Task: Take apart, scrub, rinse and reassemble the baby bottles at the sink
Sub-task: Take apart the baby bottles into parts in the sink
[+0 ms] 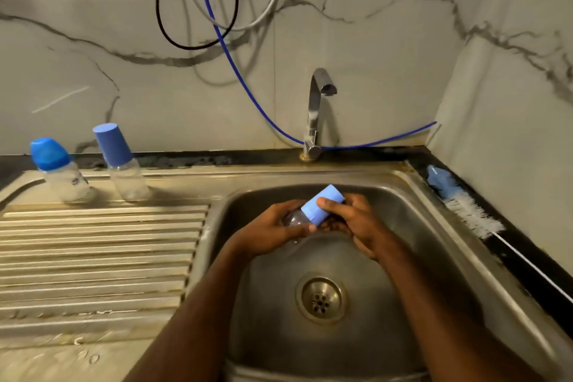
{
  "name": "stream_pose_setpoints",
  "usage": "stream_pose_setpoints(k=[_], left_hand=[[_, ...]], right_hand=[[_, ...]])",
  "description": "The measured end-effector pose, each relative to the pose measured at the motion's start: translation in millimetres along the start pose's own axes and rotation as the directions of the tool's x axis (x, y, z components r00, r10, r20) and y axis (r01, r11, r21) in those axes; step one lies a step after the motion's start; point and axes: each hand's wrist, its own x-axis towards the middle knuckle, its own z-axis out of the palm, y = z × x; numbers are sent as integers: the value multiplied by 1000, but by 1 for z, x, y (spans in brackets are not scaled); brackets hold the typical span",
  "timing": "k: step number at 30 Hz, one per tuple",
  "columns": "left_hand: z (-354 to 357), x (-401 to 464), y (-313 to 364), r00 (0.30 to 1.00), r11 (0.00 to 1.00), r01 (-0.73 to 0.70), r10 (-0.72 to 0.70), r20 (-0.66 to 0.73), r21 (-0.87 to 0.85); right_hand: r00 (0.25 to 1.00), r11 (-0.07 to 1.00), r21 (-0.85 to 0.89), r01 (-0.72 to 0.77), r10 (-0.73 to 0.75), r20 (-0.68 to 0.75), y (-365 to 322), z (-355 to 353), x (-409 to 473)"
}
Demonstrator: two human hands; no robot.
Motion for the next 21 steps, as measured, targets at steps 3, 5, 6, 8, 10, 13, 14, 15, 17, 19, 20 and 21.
stream_pose_setpoints(k=[3,5,6,8,10,13,14,15,17,19,20,21], left_hand=[[-6,-2,-3,999,996,0,3,34,-92],[-5,-1,-1,999,993,8,-3,35,-122],[-5,-2,1,999,989,21,-16,36,-144],[-5,-3,1,998,979,38,-26,60,-202],[-5,-8,1,993,969,63,-38,108,-238],[-3,-9,-6,993,993,90,-83,89,-74],[-1,-7,-9,994,995,102,-103,43,9],[2,-4,-11,992,988,120,-117,-41,95],[9,3,-16,953,957,198,-139,-268,211],[15,12,-16,890,918,323,-211,-404,232],[18,16,-17,877,912,344,-228,-423,221],[21,18,-17,874,925,340,-245,-420,169]], right_hand=[[997,1000,-10,5,-4,71,3,-2,0],[993,1000,-9,19,-18,114,4,-5,-1],[991,1000,-12,21,-19,132,4,-6,-1],[991,999,44,22,-28,134,2,-9,-2],[993,979,200,26,-48,106,-5,-17,-2],[999,984,175,44,-47,16,-7,-29,1],[999,995,97,31,-28,-30,-4,-32,2],[997,1000,21,16,-14,-78,-1,-34,4],[984,990,-139,13,-38,-172,7,-38,9],[969,945,-327,17,-96,-229,13,-48,14],[966,908,-418,7,-115,-233,16,-55,15],[967,869,-494,-3,-124,-223,18,-59,14]])
